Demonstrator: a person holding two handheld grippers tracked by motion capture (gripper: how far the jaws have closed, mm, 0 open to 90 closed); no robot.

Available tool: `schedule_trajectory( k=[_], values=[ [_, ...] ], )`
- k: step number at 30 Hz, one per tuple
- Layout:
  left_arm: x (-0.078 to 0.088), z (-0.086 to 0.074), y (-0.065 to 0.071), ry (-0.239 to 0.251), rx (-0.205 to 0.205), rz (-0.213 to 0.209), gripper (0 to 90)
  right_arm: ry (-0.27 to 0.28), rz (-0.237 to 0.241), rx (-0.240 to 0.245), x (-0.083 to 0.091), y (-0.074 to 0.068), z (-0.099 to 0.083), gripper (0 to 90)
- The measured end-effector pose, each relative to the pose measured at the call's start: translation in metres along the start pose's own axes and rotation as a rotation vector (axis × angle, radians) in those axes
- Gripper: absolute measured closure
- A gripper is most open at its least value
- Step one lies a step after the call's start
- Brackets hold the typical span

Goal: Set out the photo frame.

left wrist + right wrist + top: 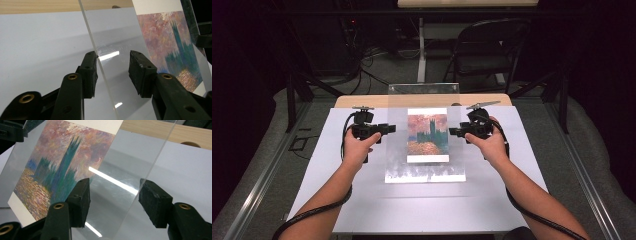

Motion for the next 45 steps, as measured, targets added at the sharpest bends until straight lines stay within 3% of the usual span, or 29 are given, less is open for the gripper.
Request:
schedule_trajectory(
  k=[11, 21, 40, 45],
  values=[
    [0.012, -0.001, 0.009, 0.01, -0.028, -0.002, 61.8, 0.014, -0.006, 0.039, 0.012, -0.006, 0.0, 45.5],
    [0.023, -0.004, 0.018, 0.008, -0.08, 0.0, 64.1, 0.022, -0.021, 0.075, 0.027, -0.012, -0.001, 49.1],
    [0.044, -0.012, 0.032, 0.044, -0.11, -0.034, 70.6, 0.046, 0.004, 0.091, 0.051, -0.02, -0.005, 59.9],
    [0.052, -0.016, 0.038, 0.05, -0.143, -0.034, 72.0, 0.049, 0.011, 0.096, 0.06, -0.024, -0.008, 62.8]
  ],
)
Point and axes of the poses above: each handheld gripper's, and its own axes: x roughly backward along the jaws, z roughly out of its top, y roughly to its right, the point moved 8 cm from there along -x, roughly forward along the jaws, and after that the axes turned 6 degrees about -z, right-handed, at the moved point
